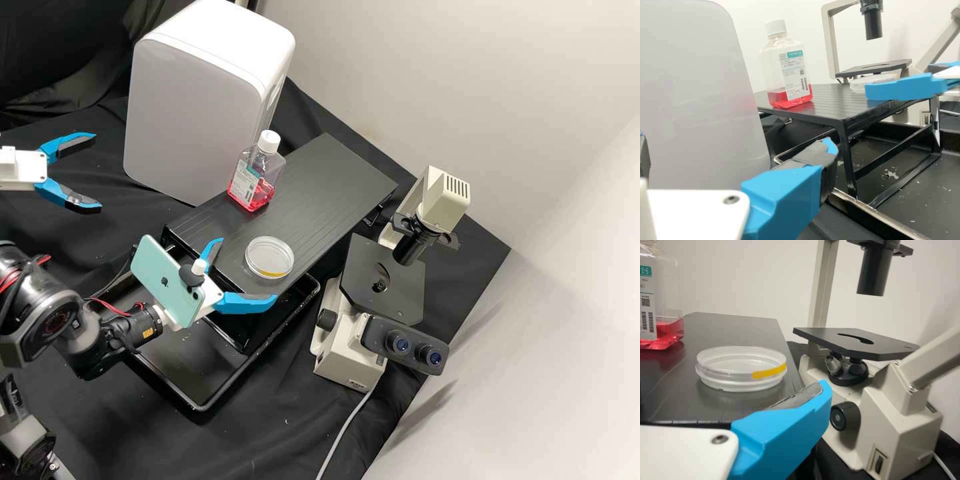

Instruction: Place the lid on the petri dish

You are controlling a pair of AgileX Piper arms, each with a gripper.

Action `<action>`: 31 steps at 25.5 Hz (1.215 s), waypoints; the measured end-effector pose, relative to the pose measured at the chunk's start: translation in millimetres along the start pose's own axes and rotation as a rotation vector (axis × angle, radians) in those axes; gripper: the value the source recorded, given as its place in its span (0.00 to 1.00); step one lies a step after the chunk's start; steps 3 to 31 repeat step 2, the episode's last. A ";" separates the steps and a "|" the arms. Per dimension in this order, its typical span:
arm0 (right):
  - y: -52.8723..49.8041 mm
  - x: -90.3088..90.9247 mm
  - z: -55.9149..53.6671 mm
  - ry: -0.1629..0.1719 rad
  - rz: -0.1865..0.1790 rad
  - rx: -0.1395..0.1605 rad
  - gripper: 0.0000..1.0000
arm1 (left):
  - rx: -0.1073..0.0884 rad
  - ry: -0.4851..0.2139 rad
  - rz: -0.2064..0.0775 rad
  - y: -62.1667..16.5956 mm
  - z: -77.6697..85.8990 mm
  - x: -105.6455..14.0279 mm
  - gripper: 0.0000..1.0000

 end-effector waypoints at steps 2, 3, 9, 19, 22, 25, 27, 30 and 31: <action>2.2 -4.8 1.7 -0.006 0.005 0.005 1.00 | 0.000 0.000 0.000 0.0 0.0 0.0 1.00; 2.2 -4.8 1.7 -0.006 0.005 0.005 1.00 | 0.000 0.000 0.000 0.0 0.0 0.0 1.00; 2.2 -4.8 1.7 -0.006 0.005 0.005 1.00 | 0.000 0.000 0.000 0.0 0.0 0.0 1.00; 2.2 -4.8 1.7 -0.006 0.005 0.005 1.00 | 0.000 0.000 0.000 0.0 0.0 0.0 1.00; 2.2 -4.8 1.7 -0.006 0.005 0.005 1.00 | 0.000 0.000 0.000 0.0 0.0 0.0 1.00; 2.2 -4.8 1.7 -0.006 0.005 0.005 1.00 | 0.000 0.000 0.000 0.0 0.0 0.0 1.00; 2.2 -4.8 1.7 -0.006 0.005 0.005 1.00 | 0.000 0.000 0.000 0.0 0.0 0.0 1.00; 2.2 -4.8 1.7 -0.006 0.005 0.005 1.00 | 0.000 0.000 0.000 0.0 0.0 0.0 1.00; 2.2 -4.8 1.7 -0.006 0.005 0.005 1.00 | 0.000 0.000 0.000 0.0 0.0 0.0 1.00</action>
